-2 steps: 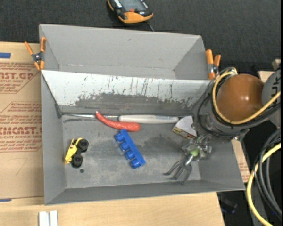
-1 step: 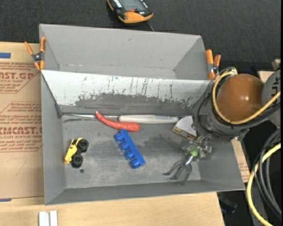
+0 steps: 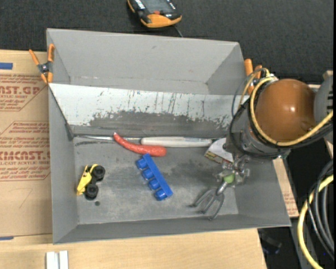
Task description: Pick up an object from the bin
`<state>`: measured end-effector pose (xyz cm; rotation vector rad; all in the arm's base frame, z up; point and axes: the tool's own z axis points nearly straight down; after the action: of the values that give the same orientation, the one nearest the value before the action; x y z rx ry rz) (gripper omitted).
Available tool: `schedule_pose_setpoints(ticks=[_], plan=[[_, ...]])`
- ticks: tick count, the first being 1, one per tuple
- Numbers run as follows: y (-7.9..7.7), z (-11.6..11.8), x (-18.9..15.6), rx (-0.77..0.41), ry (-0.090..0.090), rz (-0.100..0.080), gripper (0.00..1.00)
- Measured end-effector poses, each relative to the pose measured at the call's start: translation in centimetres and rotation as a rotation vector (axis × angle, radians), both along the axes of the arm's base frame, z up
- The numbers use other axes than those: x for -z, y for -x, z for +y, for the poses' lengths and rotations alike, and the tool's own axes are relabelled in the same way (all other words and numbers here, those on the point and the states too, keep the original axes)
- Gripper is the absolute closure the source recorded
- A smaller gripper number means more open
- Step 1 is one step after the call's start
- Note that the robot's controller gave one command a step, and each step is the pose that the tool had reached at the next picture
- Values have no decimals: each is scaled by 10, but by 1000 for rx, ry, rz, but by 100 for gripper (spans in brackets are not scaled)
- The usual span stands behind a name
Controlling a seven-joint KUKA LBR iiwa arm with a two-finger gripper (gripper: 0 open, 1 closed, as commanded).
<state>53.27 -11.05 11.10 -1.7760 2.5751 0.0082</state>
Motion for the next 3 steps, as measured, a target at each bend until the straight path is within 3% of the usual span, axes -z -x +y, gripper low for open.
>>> schedule_pose_setpoints(ticks=[1,2,3], plan=[[9,-31,30,-337,2,-4,100],[11,-26,20,-371,-6,6,100],[-1,-4,-7,-381,-4,-4,100]])
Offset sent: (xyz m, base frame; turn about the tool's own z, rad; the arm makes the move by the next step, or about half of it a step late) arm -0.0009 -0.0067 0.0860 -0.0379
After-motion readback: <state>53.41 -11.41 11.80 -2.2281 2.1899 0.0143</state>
